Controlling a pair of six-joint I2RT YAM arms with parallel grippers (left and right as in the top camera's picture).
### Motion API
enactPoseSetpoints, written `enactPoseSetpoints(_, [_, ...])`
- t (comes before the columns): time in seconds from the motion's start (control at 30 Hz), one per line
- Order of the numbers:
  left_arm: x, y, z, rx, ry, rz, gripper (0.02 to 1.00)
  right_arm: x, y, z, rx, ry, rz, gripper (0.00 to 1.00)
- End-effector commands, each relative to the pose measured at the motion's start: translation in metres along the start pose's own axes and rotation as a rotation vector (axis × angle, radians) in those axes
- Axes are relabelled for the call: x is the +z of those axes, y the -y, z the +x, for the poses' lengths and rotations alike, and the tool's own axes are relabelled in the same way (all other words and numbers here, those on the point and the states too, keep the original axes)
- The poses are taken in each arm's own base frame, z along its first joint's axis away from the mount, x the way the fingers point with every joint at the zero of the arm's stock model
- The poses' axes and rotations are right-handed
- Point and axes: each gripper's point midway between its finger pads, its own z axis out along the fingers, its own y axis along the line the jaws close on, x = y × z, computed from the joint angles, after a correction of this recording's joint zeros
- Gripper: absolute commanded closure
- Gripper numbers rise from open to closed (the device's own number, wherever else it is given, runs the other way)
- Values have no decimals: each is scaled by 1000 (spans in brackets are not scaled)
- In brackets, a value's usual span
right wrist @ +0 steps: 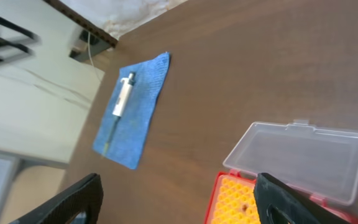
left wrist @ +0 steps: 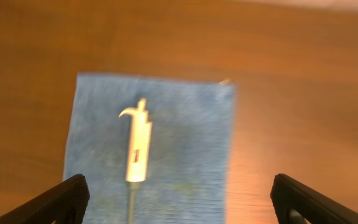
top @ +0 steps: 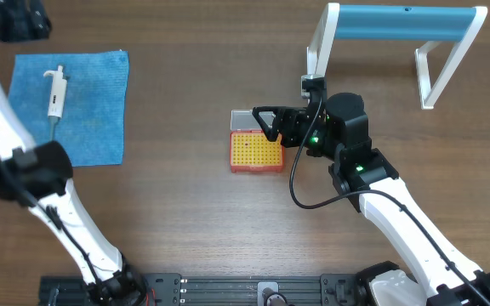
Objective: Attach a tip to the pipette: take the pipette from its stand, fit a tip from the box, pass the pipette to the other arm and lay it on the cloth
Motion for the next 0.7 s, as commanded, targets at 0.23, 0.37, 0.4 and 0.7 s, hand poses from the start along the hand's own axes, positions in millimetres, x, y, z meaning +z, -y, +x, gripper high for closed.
enactPoseSetpoints(0.23, [-168, 91, 11, 33, 264, 193, 40, -56, 19, -77, -509, 327, 387, 205])
enactPoseSetpoints(0.37, [-225, 130, 27, 45, 360, 227, 38, -103, -14, -84, -669, 389, 394, 202])
enactPoseSetpoints(0.4, [-240, 143, 35, 57, 379, 250, 38, -115, -18, -79, -689, 384, 404, 200])
enactPoseSetpoints(0.7, [-300, 182, 172, 49, 331, 289, 36, -209, 1, 28, -723, 203, 505, 191])
